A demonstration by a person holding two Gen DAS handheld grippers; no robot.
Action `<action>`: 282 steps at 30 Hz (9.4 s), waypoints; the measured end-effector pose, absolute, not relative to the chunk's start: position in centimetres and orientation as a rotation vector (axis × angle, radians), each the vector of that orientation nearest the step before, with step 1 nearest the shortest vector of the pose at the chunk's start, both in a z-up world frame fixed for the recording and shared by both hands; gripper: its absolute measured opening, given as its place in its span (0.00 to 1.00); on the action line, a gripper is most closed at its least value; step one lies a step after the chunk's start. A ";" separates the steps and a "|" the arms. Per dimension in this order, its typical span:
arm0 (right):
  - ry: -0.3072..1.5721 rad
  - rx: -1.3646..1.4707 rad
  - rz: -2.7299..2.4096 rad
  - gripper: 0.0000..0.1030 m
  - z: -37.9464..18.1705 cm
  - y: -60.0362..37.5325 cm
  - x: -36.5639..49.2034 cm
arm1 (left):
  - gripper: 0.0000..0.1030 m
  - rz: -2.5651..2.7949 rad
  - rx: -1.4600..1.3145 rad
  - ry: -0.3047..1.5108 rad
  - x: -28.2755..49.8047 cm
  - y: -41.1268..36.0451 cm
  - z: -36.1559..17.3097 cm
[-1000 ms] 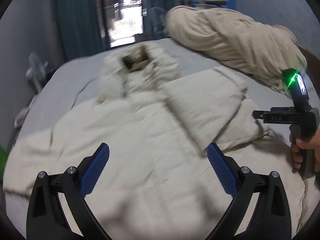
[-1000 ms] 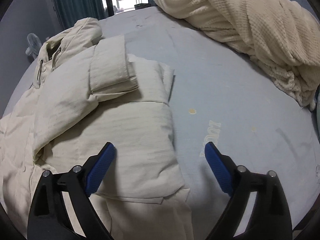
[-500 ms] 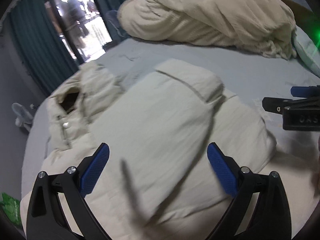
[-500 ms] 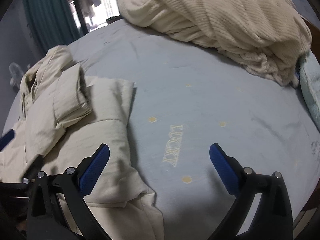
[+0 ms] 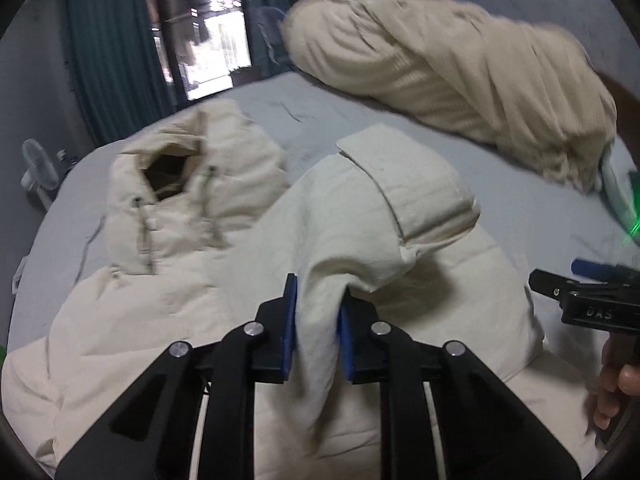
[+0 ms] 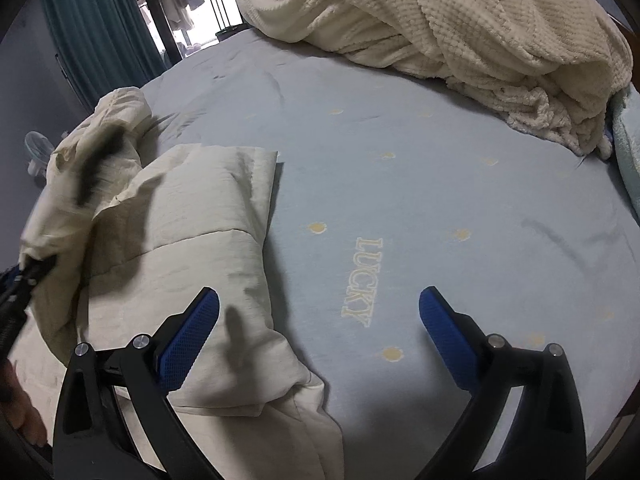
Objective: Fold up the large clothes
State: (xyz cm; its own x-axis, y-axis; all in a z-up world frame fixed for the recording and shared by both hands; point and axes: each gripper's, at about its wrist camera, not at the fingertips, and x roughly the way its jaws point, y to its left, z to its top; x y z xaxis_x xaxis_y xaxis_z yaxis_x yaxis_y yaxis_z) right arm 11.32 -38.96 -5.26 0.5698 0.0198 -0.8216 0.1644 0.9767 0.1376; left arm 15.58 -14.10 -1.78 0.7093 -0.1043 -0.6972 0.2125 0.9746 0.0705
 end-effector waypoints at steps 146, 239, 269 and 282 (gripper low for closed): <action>0.918 -0.030 0.052 0.93 -4.1 -33.1 10.2 | 0.41 -0.105 -0.334 0.820 8.1 2.9 -2.4; 1.045 0.321 0.404 0.93 -3.4 -20.2 41.3 | 0.91 0.180 -0.376 0.938 13.9 17.2 -1.9; 0.680 -0.125 0.487 0.17 4.5 -11.0 31.2 | 0.91 0.127 -0.362 0.901 13.6 15.4 -0.1; 0.558 -0.207 0.590 0.18 3.7 -13.0 15.5 | 0.91 0.069 -0.365 0.709 11.5 14.8 4.6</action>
